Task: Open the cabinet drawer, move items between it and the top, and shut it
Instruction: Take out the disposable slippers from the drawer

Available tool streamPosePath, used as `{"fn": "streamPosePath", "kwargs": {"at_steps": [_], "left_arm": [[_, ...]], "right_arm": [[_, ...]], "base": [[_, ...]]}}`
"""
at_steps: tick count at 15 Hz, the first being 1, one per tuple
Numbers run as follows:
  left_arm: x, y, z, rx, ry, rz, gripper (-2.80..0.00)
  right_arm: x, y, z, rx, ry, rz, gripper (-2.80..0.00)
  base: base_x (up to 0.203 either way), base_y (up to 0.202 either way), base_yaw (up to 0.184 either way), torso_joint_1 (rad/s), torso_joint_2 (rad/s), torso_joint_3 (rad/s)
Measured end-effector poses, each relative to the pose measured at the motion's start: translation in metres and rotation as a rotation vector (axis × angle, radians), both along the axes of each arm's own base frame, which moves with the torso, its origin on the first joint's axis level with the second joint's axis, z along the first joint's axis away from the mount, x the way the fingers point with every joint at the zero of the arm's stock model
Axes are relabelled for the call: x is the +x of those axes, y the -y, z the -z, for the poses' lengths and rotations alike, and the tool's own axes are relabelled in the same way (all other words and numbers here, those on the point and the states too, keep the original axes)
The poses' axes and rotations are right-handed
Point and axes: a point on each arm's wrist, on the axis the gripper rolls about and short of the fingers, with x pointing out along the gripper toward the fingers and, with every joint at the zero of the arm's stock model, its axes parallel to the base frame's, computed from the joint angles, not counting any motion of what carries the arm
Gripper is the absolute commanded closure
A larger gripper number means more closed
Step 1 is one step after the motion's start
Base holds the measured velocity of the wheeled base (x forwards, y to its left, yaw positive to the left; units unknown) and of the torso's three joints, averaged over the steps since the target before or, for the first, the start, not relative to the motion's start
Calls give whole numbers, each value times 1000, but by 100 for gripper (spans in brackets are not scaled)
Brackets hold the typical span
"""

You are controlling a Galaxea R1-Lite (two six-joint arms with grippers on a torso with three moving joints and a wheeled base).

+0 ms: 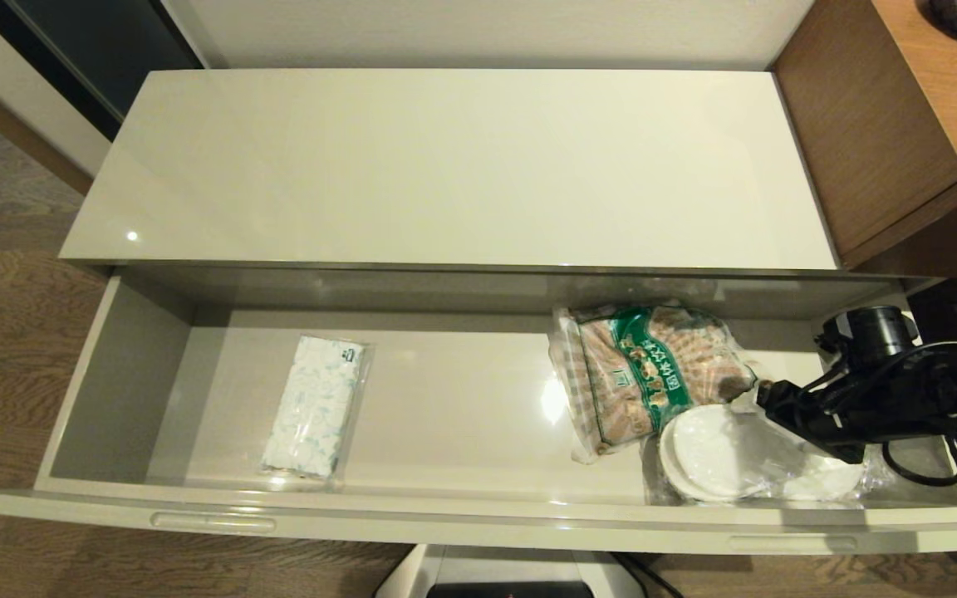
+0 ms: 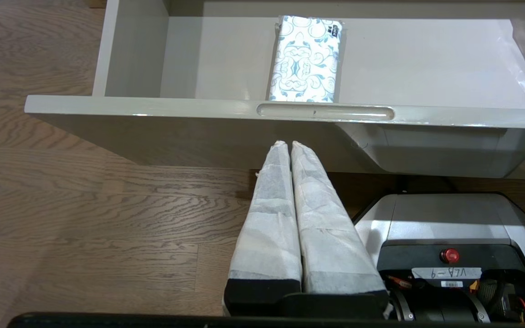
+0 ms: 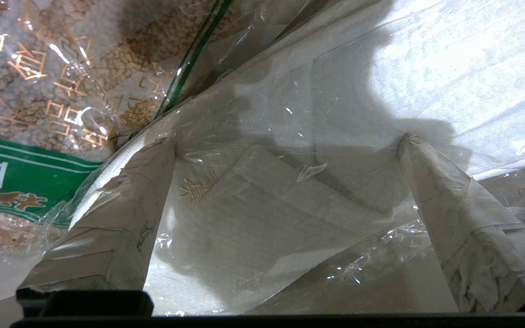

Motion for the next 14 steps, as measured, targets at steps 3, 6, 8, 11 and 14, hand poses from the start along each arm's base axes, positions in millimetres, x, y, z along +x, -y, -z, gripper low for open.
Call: {"fn": "streamPosePath", "kwargs": {"at_steps": [3, 6, 8, 11, 14], "left_arm": [[0, 0, 0, -1, 0, 0, 0], [0, 0, 0, 0, 0, 0, 0], [0, 0, 0, 0, 0, 0, 0], [0, 0, 0, 0, 0, 0, 0], [0, 0, 0, 0, 0, 0, 0]], "right_arm": [[3, 1, 3, -2, -4, 6, -280], [6, 2, 6, -12, -8, 17, -280], [9, 2, 9, -23, -13, 27, -280], [12, 2, 11, -27, 20, 27, -280], [13, 2, 13, -26, 20, 26, -280]], "base": [[0, 0, 0, 0, 0, 0], [0, 0, 0, 0, 0, 0], [0, 0, 0, 0, 0, 0], [0, 0, 0, 0, 0, 0], [0, 0, 0, 0, 0, 0]]}}
